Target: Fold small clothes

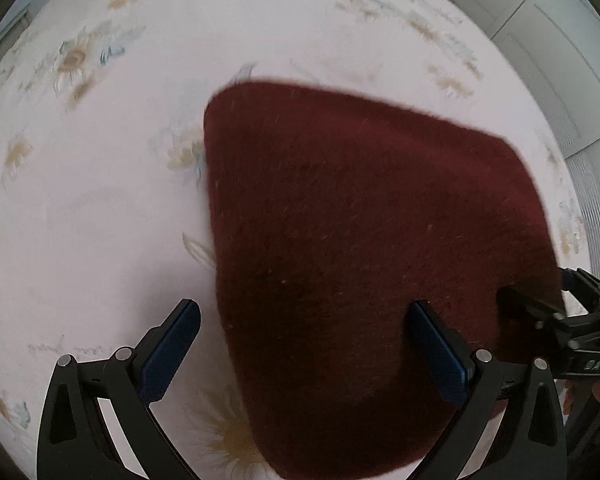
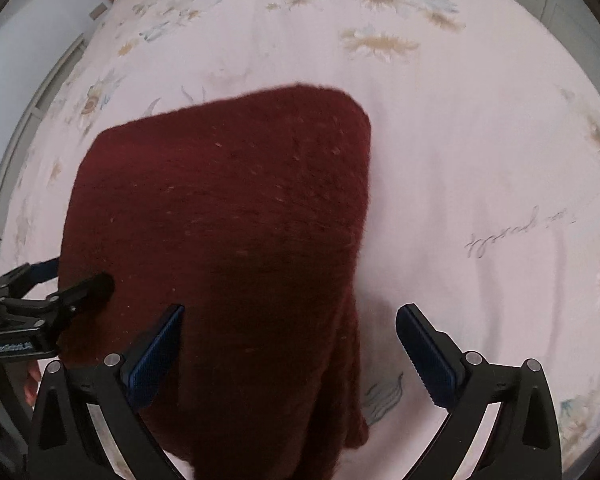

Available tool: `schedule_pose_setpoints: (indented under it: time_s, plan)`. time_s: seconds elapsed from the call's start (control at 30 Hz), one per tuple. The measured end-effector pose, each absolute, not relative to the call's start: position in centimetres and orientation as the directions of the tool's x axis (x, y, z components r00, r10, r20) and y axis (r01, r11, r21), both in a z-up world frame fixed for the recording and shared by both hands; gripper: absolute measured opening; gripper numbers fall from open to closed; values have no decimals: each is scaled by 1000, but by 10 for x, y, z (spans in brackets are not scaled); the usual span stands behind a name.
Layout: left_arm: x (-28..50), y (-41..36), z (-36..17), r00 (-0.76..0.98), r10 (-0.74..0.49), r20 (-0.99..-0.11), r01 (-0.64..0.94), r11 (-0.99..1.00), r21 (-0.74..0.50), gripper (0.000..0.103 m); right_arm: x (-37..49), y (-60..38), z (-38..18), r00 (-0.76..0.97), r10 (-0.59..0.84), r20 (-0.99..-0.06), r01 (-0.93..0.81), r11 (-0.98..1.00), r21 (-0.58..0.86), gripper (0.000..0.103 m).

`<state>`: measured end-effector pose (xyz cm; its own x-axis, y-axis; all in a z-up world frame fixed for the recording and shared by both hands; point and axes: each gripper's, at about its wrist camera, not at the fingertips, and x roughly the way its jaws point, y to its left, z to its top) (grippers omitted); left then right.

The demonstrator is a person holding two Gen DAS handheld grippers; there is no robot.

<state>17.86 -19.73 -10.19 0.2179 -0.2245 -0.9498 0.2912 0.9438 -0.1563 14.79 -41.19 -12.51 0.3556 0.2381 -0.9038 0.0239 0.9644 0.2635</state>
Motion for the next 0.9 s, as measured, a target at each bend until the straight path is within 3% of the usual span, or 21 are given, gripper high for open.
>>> schedule_pose_setpoints:
  time_s: [0.3,0.37,0.43,0.57,0.63,0.73,0.8,0.9]
  plan:
    - [175,-188,-123,235,-277,-932,314,929,-197,103,150,-416,-145,358,303,-883,29,942,335,102]
    - [175,-188,-123,237,-279,-931,323,926,-195,103,149,-417,-146,352,319,-880,32,935,352,98]
    - [175,-187,-124,239,-279,-930,332,924,-191,102,149,-416,-147,352,356,-866,32,920,392,83]
    - [177,-188,-126,217,-325,-921,324,913,-246,88,146,-415,-146,360,384,-850,35,905,424,71]
    - [176,-189,-124,217,-322,-922,331,912,-241,83,144,-413,-144,366,395,-842,40,898,439,59]
    - [175,-191,-119,223,-328,-918,352,905,-238,68,139,-408,-130,387,377,-842,40,905,423,48]
    - [174,-191,-111,229,-337,-913,370,898,-238,56,135,-404,-116,409,360,-838,27,914,406,46]
    - [172,-182,-90,229,-374,-899,386,882,-270,50,127,-394,-87,449,360,-818,-9,917,399,45]
